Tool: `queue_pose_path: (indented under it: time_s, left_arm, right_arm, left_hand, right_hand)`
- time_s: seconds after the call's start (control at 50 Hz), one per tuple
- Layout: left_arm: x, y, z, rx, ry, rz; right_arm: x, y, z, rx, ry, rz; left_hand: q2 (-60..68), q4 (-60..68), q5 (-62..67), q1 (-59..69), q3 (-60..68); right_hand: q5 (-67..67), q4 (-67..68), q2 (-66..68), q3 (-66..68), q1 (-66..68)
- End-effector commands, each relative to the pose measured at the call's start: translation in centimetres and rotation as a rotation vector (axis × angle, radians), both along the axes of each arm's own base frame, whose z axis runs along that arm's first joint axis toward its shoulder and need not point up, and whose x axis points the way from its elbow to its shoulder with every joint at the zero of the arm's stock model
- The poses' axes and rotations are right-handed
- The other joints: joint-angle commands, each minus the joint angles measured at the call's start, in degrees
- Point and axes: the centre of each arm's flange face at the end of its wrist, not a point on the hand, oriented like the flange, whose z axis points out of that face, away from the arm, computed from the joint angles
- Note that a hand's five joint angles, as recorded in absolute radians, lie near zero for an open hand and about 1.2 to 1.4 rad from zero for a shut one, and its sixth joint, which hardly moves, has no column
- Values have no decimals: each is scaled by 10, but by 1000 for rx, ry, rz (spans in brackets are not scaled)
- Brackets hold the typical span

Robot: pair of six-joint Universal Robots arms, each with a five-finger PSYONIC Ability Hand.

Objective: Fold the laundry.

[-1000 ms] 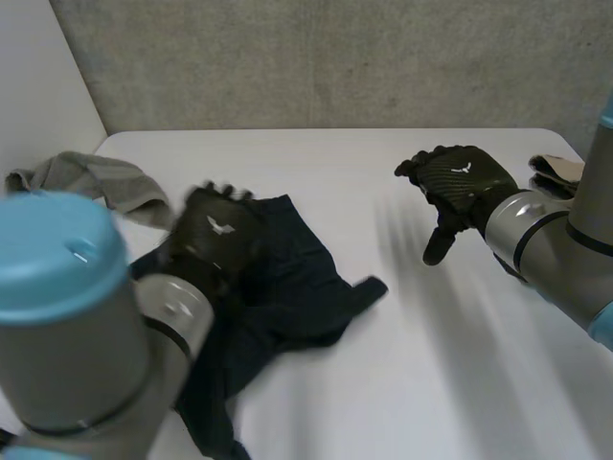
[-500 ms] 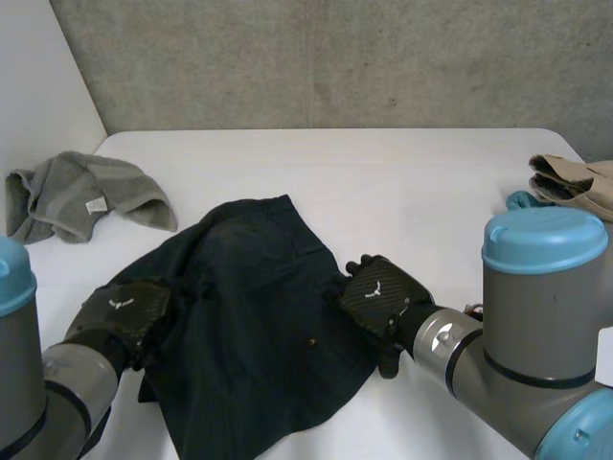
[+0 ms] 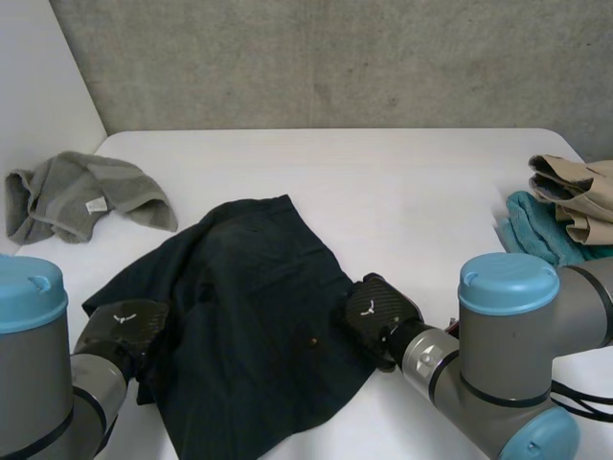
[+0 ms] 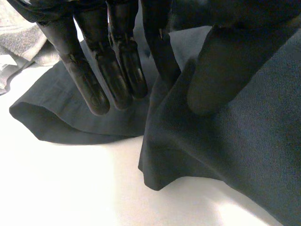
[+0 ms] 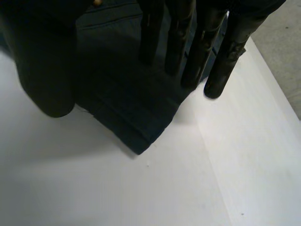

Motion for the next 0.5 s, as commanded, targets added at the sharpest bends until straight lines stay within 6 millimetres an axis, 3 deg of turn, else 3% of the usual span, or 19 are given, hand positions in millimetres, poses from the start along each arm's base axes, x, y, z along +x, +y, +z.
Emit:
queue_pose_path:
  time_s: [0.02,0.16,0.18,0.3,0.36,0.5]
  left_arm:
    - [-3,-2,-2,5,-2,-9]
    - [-11,-8,19,-64,36,-26]
    - [-13,-9,25,-82,46,-29]
    - [-21,4,86,-228,125,-102]
    - [-21,13,121,-301,179,-147]
    - [-9,40,208,-495,312,-213]
  right_arm:
    - [4,-8,2,-57,-24,0]
    - [2,-8,22,-96,-57,-22]
    - [1,-7,40,-136,-82,-25]
    - [-8,4,94,-212,-132,-31]
    - [-18,6,132,-247,-154,-55]
    - [-47,19,240,-412,-256,-117]
  left_hand:
    - [252,253,256,262,255]
    - [253,254,257,262,255]
    - [253,254,257,262,255]
    - [253,254,257,262,255]
    - [253,254,257,262,255]
    - [253,254,257,262,255]
  right_hand:
    - [491,481,478,481,535]
    - [492,483,480,483,536]
    - [492,483,480,483,536]
    - [492,483,480,483,536]
    - [492,483,480,483,536]
    - [492,483,480,483,536]
